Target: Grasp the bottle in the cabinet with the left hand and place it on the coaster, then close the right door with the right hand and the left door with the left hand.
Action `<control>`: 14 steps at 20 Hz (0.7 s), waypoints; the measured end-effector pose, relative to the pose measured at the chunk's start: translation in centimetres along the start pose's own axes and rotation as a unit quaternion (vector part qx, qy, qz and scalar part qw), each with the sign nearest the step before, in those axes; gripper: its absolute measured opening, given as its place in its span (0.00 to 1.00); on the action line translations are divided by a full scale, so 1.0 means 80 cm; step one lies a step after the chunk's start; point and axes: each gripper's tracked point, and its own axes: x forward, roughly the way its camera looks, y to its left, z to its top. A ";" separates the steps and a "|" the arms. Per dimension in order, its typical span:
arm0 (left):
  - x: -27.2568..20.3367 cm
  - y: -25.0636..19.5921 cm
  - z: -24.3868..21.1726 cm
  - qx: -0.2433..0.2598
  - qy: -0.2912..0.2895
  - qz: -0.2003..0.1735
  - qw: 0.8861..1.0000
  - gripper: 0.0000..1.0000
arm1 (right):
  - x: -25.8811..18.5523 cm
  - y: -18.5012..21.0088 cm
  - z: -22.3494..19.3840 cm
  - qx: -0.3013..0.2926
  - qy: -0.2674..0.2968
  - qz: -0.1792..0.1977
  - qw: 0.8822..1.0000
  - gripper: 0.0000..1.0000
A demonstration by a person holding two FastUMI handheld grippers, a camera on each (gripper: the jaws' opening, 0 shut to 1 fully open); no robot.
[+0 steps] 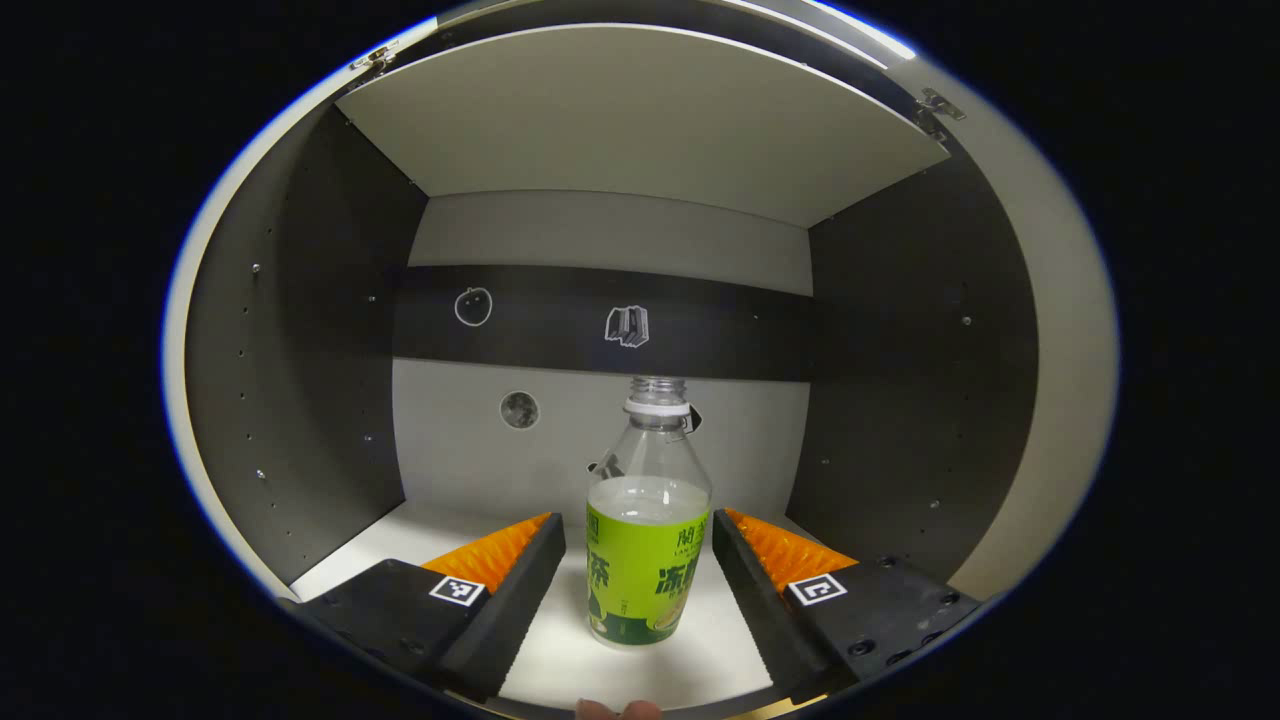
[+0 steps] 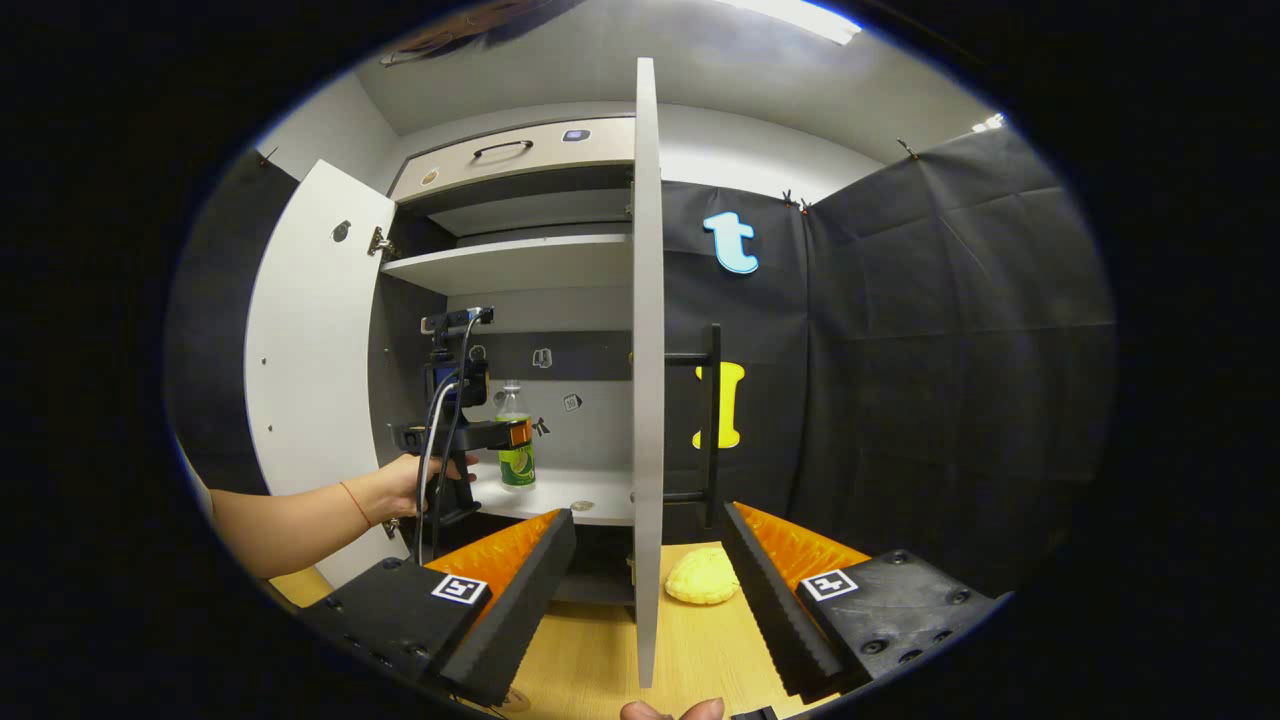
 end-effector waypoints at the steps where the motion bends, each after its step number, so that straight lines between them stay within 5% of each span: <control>1: 0.009 0.000 0.000 0.003 0.000 0.001 1.000 0.95 | 0.001 -0.004 -0.001 -0.002 0.000 -0.004 1.000 0.98; 5: 0.029 -0.006 0.002 0.024 -0.001 -0.010 1.000 0.92 | 0.000 -0.015 -0.002 -0.008 -0.001 -0.019 1.000 0.98; 6: 0.027 -0.010 -0.001 0.026 0.003 -0.018 1.000 0.79 | -0.002 -0.017 -0.002 -0.010 -0.002 -0.023 1.000 0.98; 14: -0.031 -0.022 0.030 0.031 -0.014 -0.045 0.998 0.78 | -0.006 -0.005 0.003 -0.011 -0.009 -0.026 1.000 0.98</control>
